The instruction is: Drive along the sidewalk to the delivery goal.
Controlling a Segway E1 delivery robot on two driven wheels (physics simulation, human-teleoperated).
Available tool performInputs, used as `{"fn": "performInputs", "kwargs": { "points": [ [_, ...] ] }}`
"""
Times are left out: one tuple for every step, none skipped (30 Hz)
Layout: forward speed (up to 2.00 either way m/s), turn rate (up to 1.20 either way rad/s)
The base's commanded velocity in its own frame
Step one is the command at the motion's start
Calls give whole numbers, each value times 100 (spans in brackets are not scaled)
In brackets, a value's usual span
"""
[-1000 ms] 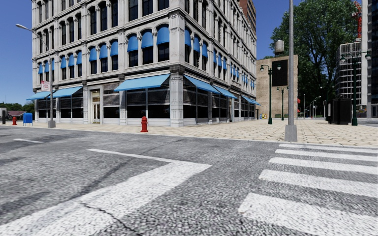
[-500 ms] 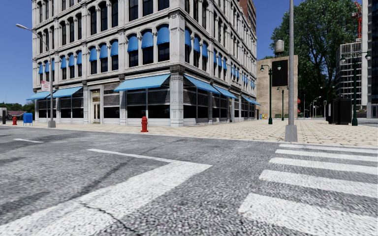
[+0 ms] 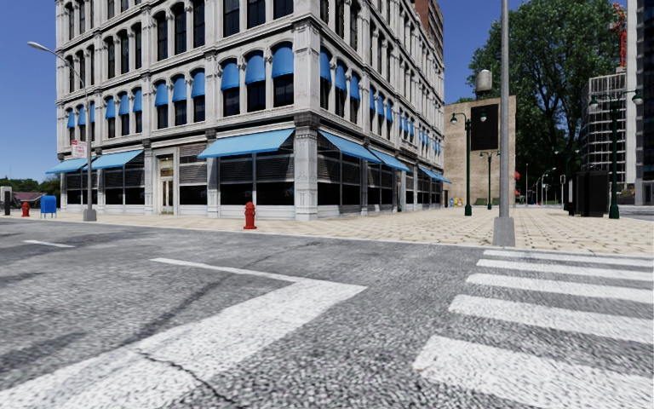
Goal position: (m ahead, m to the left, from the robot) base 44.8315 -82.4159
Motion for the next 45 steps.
{"fn": "performInputs", "kwargs": {
  "points": [
    [38, -19],
    [42, -19],
    [43, -19],
    [43, -19],
    [43, -19],
    [43, -22],
    [42, -29],
    [39, -36],
    [38, -40],
    [37, -51],
    [37, -51],
    [37, -62],
    [37, -64],
    [36, -65],
    [36, -65],
    [36, -65],
    [36, -65],
    [36, -65],
    [36, -65],
    [36, -65],
    [36, -65],
    [36, -65],
    [36, -65],
    [36, -65],
    [36, -65],
    [36, -65],
    [36, -65],
    [36, -65],
    [36, -62],
    [37, -60],
    [37, -60],
    [38, -60],
    [42, -59],
    [45, -59],
    [51, -59],
    [51, -59],
    [59, -59],
    [63, -59],
    [65, -59],
    [66, -58],
    [66, -58],
    [66, -57],
    [68, -57],
    [70, -57],
    [73, -57]
  ]
}}
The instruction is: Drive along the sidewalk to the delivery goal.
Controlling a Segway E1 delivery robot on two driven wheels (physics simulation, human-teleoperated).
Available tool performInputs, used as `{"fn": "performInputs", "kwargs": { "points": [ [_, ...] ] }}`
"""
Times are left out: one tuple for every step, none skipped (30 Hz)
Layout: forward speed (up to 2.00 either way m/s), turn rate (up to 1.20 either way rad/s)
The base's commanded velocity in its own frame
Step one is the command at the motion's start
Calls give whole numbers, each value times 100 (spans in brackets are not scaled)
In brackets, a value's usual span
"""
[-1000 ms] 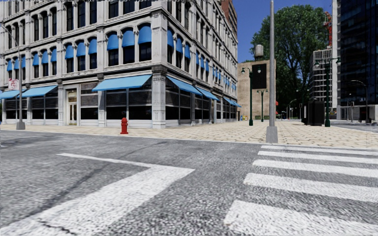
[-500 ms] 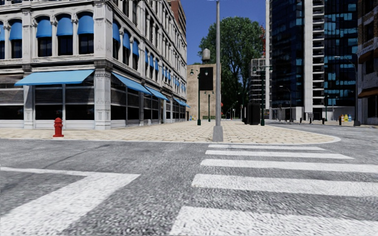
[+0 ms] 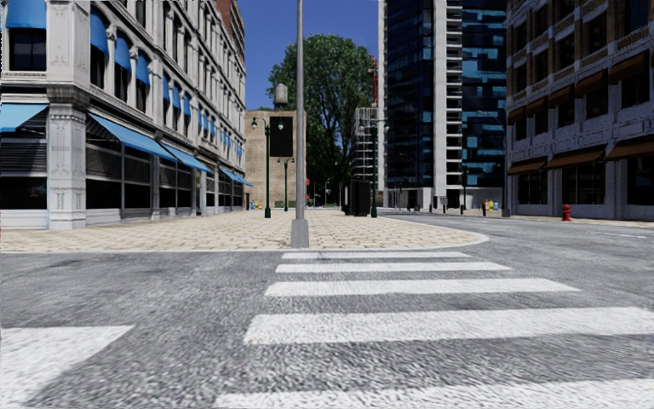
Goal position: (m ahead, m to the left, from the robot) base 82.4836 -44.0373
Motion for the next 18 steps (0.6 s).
{"fn": "performInputs", "kwargs": {
  "points": [
    [73, -57],
    [79, -57],
    [80, -57],
    [81, -57],
    [83, -57],
    [83, -57],
    [88, -57],
    [90, -54],
    [92, -53],
    [93, -47],
    [93, -47],
    [93, -30],
    [94, -6],
    [94, 0],
    [94, 0],
    [94, 0],
    [94, 0],
    [94, 0]
  ]
}}
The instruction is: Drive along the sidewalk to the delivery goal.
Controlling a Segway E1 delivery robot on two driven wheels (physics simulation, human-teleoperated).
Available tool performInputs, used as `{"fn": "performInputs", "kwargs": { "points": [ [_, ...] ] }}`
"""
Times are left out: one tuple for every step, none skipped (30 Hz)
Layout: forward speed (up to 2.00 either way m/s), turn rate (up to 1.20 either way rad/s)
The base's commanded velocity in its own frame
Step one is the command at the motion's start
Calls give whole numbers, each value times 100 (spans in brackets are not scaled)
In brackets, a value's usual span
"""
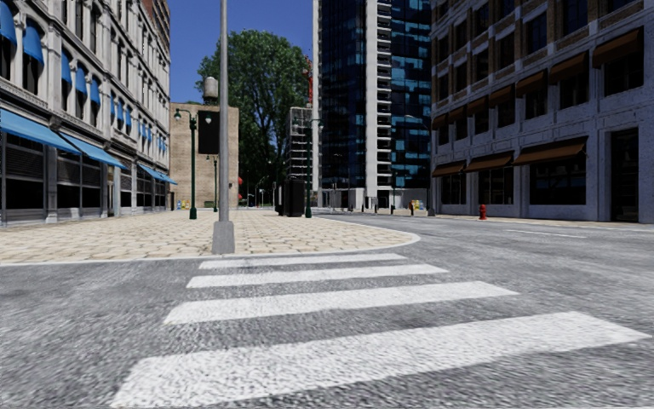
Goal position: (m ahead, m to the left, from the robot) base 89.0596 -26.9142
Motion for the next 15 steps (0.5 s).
{"fn": "performInputs", "kwargs": {
  "points": [
    [96, 0],
    [99, 0],
    [103, 0],
    [103, 0],
    [104, 0],
    [104, 0],
    [105, 0],
    [105, 0],
    [105, 0],
    [105, 0],
    [106, 0],
    [107, 0],
    [107, 0],
    [107, 0],
    [108, 0]
  ]
}}
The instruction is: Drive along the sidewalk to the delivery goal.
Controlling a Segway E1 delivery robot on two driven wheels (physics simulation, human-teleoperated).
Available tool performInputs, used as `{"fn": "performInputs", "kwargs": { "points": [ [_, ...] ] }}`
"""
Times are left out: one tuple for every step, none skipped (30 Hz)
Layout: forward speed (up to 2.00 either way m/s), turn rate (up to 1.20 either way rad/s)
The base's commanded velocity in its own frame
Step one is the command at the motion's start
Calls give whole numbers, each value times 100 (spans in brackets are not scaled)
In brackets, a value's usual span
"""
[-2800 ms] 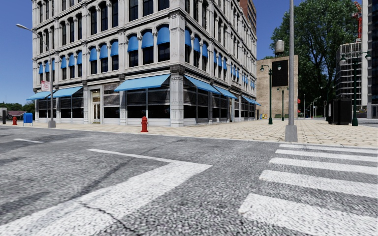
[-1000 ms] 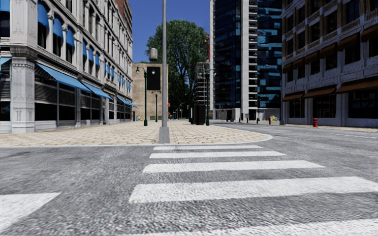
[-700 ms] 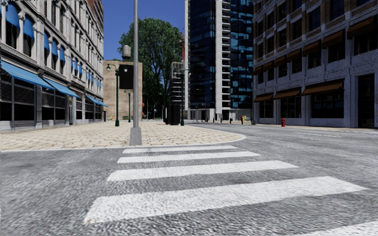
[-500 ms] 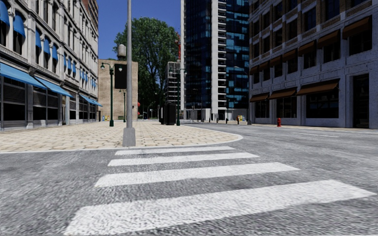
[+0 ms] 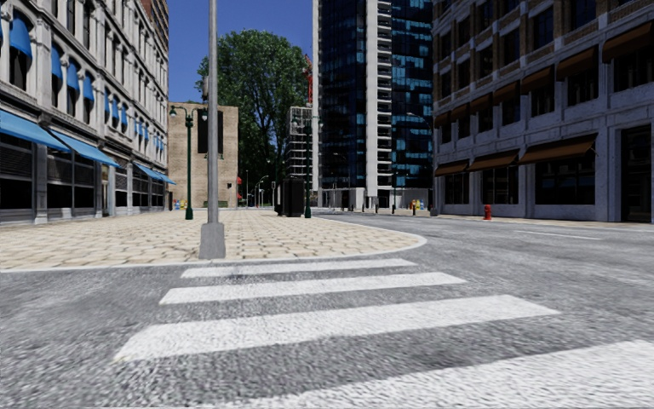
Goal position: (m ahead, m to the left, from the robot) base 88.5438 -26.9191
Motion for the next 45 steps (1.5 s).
{"fn": "performInputs", "kwargs": {
  "points": [
    [110, 0],
    [112, 0],
    [113, 0],
    [115, 0],
    [115, 0],
    [119, 0],
    [122, 0],
    [136, 0],
    [200, 0],
    [200, 0],
    [200, 0],
    [200, 0],
    [200, 0],
    [200, 0],
    [200, 0],
    [200, 0],
    [200, 0],
    [200, 0],
    [200, 0],
    [200, 0],
    [200, 0],
    [200, 0],
    [200, 0],
    [200, 0],
    [200, 0],
    [200, 0],
    [200, 0],
    [200, 0],
    [200, 0],
    [200, 0],
    [200, 0],
    [200, 0],
    [200, 0],
    [200, 0],
    [200, 0],
    [200, 3],
    [200, 15],
    [200, 15],
    [200, 28],
    [200, 35],
    [200, 43],
    [200, 46],
    [200, 46],
    [200, 47],
    [200, 47]
  ]
}}
